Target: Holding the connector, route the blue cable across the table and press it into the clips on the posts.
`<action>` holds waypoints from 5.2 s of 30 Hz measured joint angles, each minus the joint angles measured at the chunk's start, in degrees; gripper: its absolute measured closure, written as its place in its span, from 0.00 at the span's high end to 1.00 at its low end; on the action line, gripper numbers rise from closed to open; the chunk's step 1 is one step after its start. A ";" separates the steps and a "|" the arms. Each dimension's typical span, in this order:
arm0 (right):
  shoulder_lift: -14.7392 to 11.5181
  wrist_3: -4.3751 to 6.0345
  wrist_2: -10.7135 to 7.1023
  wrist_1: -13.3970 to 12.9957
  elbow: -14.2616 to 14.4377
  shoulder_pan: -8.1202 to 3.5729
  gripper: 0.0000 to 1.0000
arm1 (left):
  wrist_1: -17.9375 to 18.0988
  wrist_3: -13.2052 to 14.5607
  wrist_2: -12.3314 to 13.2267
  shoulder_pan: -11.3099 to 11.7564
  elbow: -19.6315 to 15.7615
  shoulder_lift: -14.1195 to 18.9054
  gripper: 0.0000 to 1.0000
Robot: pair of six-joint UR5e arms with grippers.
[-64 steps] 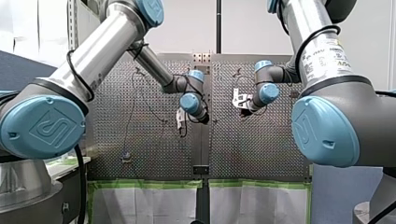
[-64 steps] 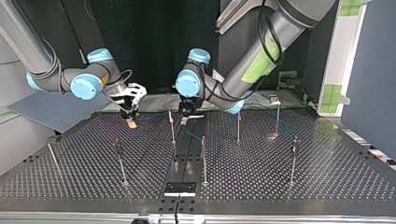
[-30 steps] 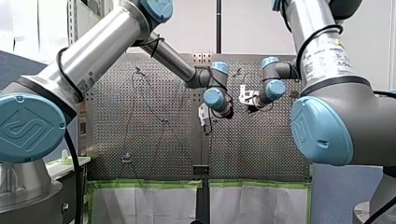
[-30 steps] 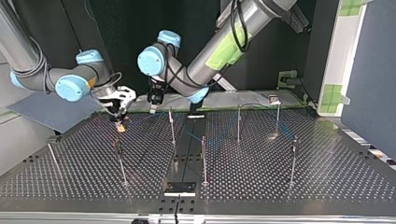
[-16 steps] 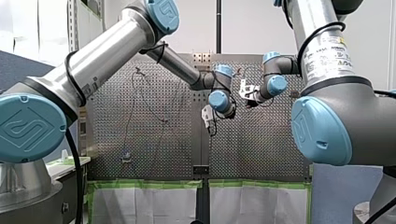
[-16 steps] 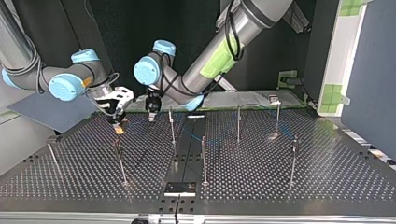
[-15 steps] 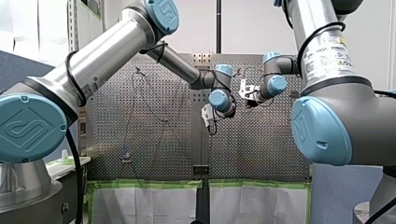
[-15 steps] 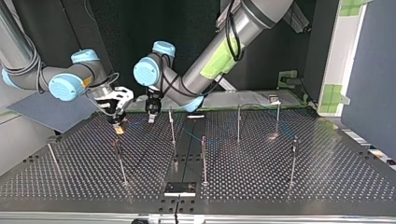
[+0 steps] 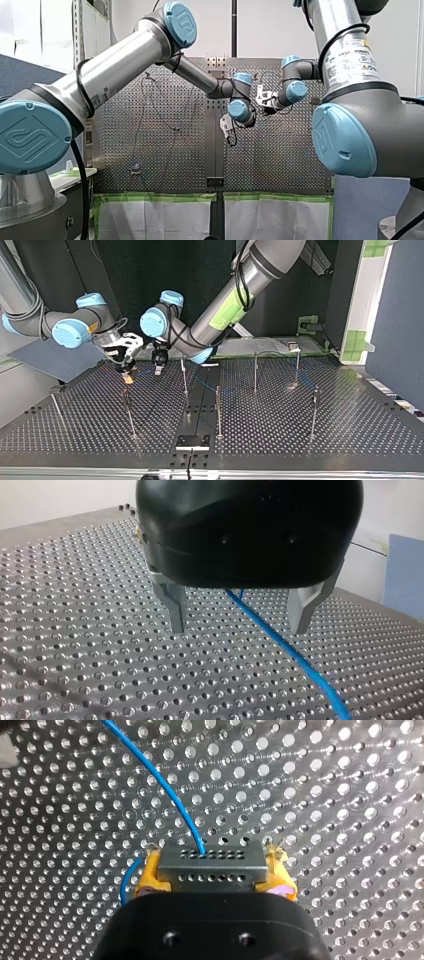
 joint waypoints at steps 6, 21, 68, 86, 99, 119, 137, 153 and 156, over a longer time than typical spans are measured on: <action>-0.05 0.00 -0.20 0.03 0.00 0.01 0.00 | -0.42 -0.35 -0.13 -0.10 0.37 -0.13 1.00; -0.25 -0.03 -1.57 0.07 -0.01 0.20 0.00 | -1.26 0.80 -0.83 -0.64 0.39 -0.11 0.29; -11.26 3.27 -2.41 9.09 -6.33 -0.64 0.00 | -6.28 2.28 -8.74 -2.89 4.12 9.98 0.00; -11.17 3.86 -4.49 8.91 -7.22 -2.32 0.00 | -1.06 3.47 -8.59 -1.79 5.38 9.95 0.00; -10.74 3.87 -5.93 8.61 -7.64 -3.54 0.00 | 2.11 3.84 -4.74 0.87 5.38 8.32 0.00; -10.37 3.87 -6.81 8.41 -7.65 -4.36 0.00 | -0.70 2.92 -0.71 0.87 5.39 8.25 1.00; -10.27 3.86 -6.81 8.41 -7.65 -4.32 0.00 | -9.06 2.44 -1.68 -0.38 4.82 9.20 1.00; -10.26 3.76 -6.83 8.56 -7.65 -4.04 0.00 | -5.86 4.12 0.85 -1.51 -4.01 18.13 1.00; -10.26 3.75 -6.84 8.58 -7.65 -4.02 0.00 | -4.26 4.90 0.88 -1.23 -5.66 19.77 1.00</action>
